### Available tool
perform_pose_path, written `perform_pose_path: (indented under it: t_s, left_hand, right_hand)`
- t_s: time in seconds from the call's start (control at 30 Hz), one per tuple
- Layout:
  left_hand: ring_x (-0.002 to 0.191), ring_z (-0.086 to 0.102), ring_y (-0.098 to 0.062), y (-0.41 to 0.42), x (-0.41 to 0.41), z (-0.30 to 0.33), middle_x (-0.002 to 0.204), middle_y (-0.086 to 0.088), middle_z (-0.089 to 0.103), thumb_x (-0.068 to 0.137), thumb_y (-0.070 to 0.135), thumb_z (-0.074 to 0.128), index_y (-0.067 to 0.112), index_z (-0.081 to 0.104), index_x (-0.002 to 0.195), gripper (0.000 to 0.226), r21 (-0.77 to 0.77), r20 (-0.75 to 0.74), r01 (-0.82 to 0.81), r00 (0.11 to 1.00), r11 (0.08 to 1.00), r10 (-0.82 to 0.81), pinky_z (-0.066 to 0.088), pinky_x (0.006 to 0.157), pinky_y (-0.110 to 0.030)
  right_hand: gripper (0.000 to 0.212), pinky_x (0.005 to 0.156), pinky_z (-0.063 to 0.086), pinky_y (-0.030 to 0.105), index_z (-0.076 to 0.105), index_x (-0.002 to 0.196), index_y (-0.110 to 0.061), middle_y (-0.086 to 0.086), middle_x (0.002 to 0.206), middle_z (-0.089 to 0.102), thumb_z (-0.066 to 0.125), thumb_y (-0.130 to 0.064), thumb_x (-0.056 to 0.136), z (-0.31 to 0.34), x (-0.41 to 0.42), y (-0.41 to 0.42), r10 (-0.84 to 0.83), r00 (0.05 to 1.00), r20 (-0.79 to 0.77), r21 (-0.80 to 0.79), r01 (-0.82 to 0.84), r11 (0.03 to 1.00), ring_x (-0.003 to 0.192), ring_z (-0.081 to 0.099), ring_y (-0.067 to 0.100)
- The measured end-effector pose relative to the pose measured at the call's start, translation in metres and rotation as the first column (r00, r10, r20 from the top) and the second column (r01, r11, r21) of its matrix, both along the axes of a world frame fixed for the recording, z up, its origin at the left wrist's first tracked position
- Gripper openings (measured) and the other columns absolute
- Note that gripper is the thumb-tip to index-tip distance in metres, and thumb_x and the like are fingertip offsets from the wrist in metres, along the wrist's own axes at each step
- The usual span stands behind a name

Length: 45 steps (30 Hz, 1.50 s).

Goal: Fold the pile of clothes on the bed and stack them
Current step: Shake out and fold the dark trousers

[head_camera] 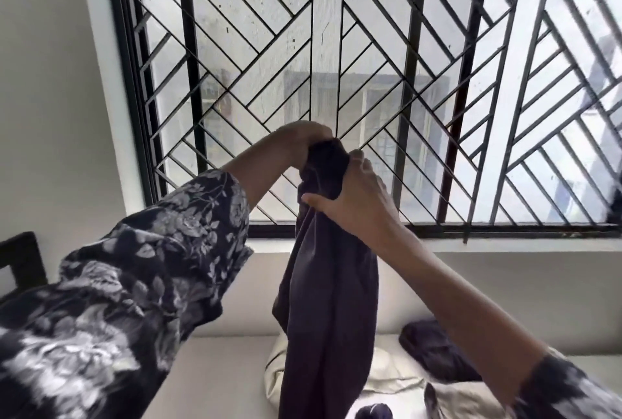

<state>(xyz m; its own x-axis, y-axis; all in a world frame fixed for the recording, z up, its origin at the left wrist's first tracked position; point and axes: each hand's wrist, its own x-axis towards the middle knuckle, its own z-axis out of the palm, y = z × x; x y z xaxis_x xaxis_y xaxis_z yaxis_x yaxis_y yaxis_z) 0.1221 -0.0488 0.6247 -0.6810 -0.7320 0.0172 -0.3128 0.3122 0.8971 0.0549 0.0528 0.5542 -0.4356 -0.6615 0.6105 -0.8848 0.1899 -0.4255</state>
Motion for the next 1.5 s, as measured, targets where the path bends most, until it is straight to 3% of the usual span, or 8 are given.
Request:
perform_pose_path:
  t_s: [0.23, 0.43, 0.53, 0.7, 0.93, 1.1, 1.33, 1.5]
  left_hand:
    - [0.074, 0.059, -0.024, 0.016, 0.028, 0.052, 0.081, -0.012, 0.055, 0.1, 0.022, 0.046, 0.009, 0.049, 0.093, 0.015, 0.078, -0.392, -0.061, 0.916, 0.995, 0.087, 0.056, 0.059, -0.026]
    - [0.111, 0.058, -0.017, -0.018, 0.056, 0.01, 0.126, -0.005, 0.059, 0.087, 0.053, 0.059, 0.031, 0.009, 0.149, 0.082, -0.34, -0.62, -0.415, 0.774, 0.844, 0.13, 0.044, 0.098, -0.042]
    - [0.125, 0.051, -0.023, -0.016, 0.066, -0.005, 0.143, -0.001, 0.047, 0.069, 0.075, 0.06, 0.038, 0.035, 0.142, 0.086, 0.047, -0.536, 0.028, 0.844, 0.999, 0.001, 0.042, 0.1, -0.053]
    - [0.097, 0.069, -0.012, 0.01, 0.068, 0.009, 0.103, 0.002, 0.073, 0.088, 0.059, 0.035, 0.023, 0.074, 0.098, 0.054, 0.101, -0.595, 0.323, 0.777, 0.941, -0.203, 0.057, 0.082, -0.027]
    - [0.076, 0.068, -0.019, 0.01, 0.069, 0.037, 0.088, -0.007, 0.072, 0.089, 0.026, 0.061, 0.012, 0.072, 0.09, 0.018, -0.063, -0.669, 0.06, 0.738, 0.996, -0.087, 0.053, 0.08, -0.031]
    - [0.065, 0.069, -0.016, 0.016, 0.075, 0.054, 0.076, -0.004, 0.073, 0.089, 0.023, 0.062, 0.009, 0.071, 0.088, 0.017, -0.122, -0.6, -0.035, 0.799, 0.992, -0.046, 0.056, 0.063, -0.024]
    - [0.068, 0.07, -0.013, 0.016, 0.101, 0.067, 0.076, 0.0, 0.073, 0.092, 0.021, 0.059, 0.011, 0.068, 0.091, 0.013, -0.123, -0.551, -0.12, 0.834, 0.985, 0.033, 0.057, 0.064, -0.024]
    - [0.073, 0.07, -0.011, 0.008, 0.127, 0.06, 0.08, 0.0, 0.073, 0.096, 0.023, 0.053, 0.009, 0.065, 0.097, 0.018, -0.163, -0.485, -0.124, 0.874, 0.979, 0.03, 0.057, 0.069, -0.023]
  right_hand:
    - [0.036, 0.073, 0.05, 0.035, 0.057, 0.11, -0.014, 0.011, 0.102, 0.068, 0.066, -0.016, 0.076, 0.068, -0.031, -0.017, 0.14, 0.966, 0.217, -0.29, -0.073, 0.954, 0.096, 0.064, 0.033]
    - [0.03, 0.067, 0.06, 0.038, 0.065, 0.107, 0.0, 0.011, 0.083, 0.074, 0.062, 0.008, 0.078, 0.102, -0.039, 0.005, 0.752, 0.415, 0.512, -0.662, -0.368, 0.653, 0.072, 0.071, 0.024]
    - [0.028, 0.071, 0.058, 0.035, 0.065, 0.107, -0.002, 0.012, 0.087, 0.072, 0.059, 0.003, 0.08, 0.111, -0.04, 0.015, 0.832, 0.254, 0.492, -0.728, -0.404, 0.554, 0.075, 0.069, 0.026]
    - [0.021, 0.063, 0.057, 0.027, 0.071, 0.081, -0.005, 0.009, 0.072, 0.072, 0.051, -0.002, 0.086, 0.108, -0.036, 0.019, 0.873, 0.082, 0.48, -0.758, -0.461, 0.46, 0.064, 0.069, 0.022]
    - [0.033, 0.084, 0.051, 0.034, 0.061, 0.111, -0.008, 0.01, 0.099, 0.067, 0.06, -0.015, 0.079, 0.099, -0.055, 0.008, 0.789, 0.18, 0.588, -0.626, -0.516, 0.584, 0.09, 0.063, 0.025]
    - [0.065, 0.071, 0.054, 0.042, 0.042, 0.132, -0.026, -0.002, 0.119, 0.066, 0.074, -0.042, 0.077, 0.077, -0.061, -0.002, 0.725, 0.26, 0.637, -0.502, -0.574, 0.647, 0.102, 0.068, 0.02]
    - [0.042, 0.086, 0.053, 0.037, 0.057, 0.128, -0.008, 0.013, 0.125, 0.064, 0.066, -0.013, 0.086, 0.069, -0.061, -0.017, 0.836, 0.12, 0.535, -0.63, -0.604, 0.489, 0.115, 0.061, 0.029]
    - [0.036, 0.078, 0.056, 0.03, 0.062, 0.119, 0.001, 0.014, 0.112, 0.069, 0.063, -0.002, 0.083, 0.08, -0.047, -0.012, 0.772, 0.124, 0.624, -0.443, -0.757, 0.48, 0.099, 0.068, 0.024]
